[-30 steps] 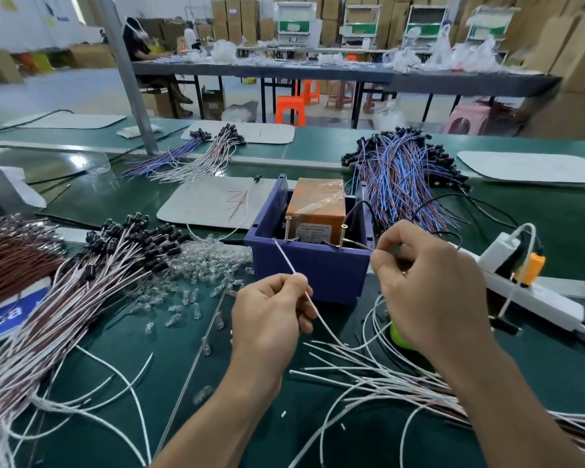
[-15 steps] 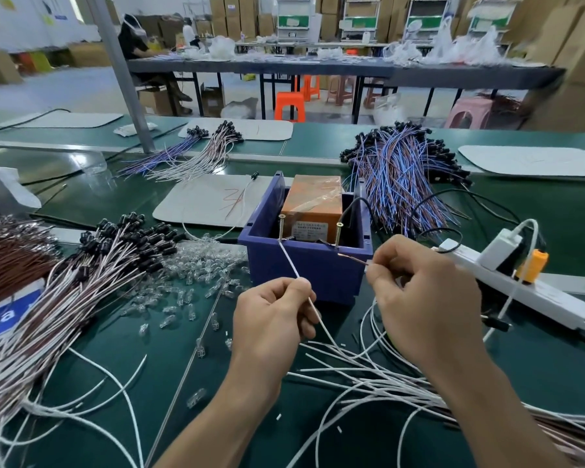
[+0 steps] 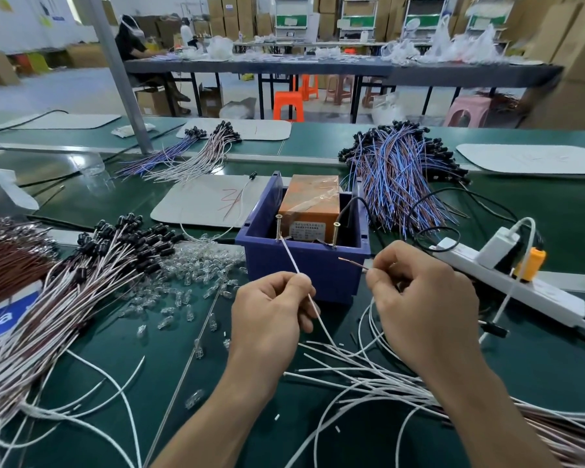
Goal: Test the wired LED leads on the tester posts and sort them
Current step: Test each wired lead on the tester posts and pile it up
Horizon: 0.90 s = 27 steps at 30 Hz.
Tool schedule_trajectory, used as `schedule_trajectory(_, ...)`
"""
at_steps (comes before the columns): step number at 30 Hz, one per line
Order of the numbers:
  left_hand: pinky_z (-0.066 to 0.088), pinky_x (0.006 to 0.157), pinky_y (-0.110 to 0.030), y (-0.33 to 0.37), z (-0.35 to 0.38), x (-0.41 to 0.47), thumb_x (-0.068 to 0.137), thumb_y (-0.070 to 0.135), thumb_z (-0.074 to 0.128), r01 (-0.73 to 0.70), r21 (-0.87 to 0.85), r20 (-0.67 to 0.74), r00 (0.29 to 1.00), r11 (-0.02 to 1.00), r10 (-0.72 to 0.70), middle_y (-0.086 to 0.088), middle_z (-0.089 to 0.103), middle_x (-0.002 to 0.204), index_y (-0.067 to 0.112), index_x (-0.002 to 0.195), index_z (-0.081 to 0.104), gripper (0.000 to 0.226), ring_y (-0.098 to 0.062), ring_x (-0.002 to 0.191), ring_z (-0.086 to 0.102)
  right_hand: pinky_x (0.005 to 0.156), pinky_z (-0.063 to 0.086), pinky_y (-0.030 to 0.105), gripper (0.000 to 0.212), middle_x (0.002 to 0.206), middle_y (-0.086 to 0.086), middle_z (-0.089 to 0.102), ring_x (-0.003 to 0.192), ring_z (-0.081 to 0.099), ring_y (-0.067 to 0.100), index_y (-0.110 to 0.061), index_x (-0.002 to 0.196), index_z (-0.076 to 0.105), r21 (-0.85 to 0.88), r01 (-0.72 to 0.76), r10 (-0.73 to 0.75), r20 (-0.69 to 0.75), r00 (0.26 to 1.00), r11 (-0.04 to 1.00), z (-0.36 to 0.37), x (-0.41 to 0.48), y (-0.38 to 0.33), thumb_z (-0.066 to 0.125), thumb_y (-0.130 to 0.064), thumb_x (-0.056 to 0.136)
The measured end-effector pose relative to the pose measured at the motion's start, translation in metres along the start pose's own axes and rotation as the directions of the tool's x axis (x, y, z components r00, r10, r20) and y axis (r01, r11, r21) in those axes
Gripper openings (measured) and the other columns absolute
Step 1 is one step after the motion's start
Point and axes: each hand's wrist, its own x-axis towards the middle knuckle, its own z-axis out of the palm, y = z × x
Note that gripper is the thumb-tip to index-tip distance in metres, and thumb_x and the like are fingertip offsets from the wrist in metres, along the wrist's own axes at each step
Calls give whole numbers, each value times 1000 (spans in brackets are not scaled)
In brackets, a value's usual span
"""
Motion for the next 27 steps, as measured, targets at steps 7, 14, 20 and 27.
schedule_trajectory(7, 39, 44, -15, 5, -3, 7, 99, 15, 62, 48, -47, -18, 999, 998, -49, -10, 68, 60, 21, 59, 72, 41, -12, 44, 52, 64, 51, 38, 14, 58, -12, 62, 61, 59, 20, -26, 77, 59, 1, 2, -2, -5, 1000, 1000, 2, -1, -1, 70, -28, 87)
schedule_trajectory(14, 39, 43, -15, 8, -3, 10, 98, 15, 63, 58, -35, 3, 998, 998, -58, -8, 66, 58, 21, 57, 72, 42, -12, 43, 50, 61, 51, 37, 13, 56, -11, 61, 58, 57, 19, -24, 77, 60, 3, 13, -13, -28, 1000, 1000, 3, 2, -6, 69, -27, 86)
schedule_trajectory(20, 39, 44, -15, 10, -3, 9, 97, 16, 63, 56, -10, 22, 998, 998, -56, -8, 67, 58, 20, 58, 72, 40, -11, 44, 51, 62, 52, 38, 15, 57, -12, 63, 61, 61, 23, -26, 74, 59, -8, 9, -9, -99, 995, 1000, 6, 6, -11, 70, -25, 85)
schedule_trajectory(27, 38, 44, -14, 11, -3, 8, 97, 16, 62, 54, -4, 35, 998, 999, -54, -9, 67, 58, 20, 58, 71, 41, -11, 44, 51, 60, 53, 37, 17, 56, -12, 63, 58, 63, 21, -24, 73, 60, -7, 26, -27, -137, 990, 1000, 11, 8, -13, 73, -26, 84)
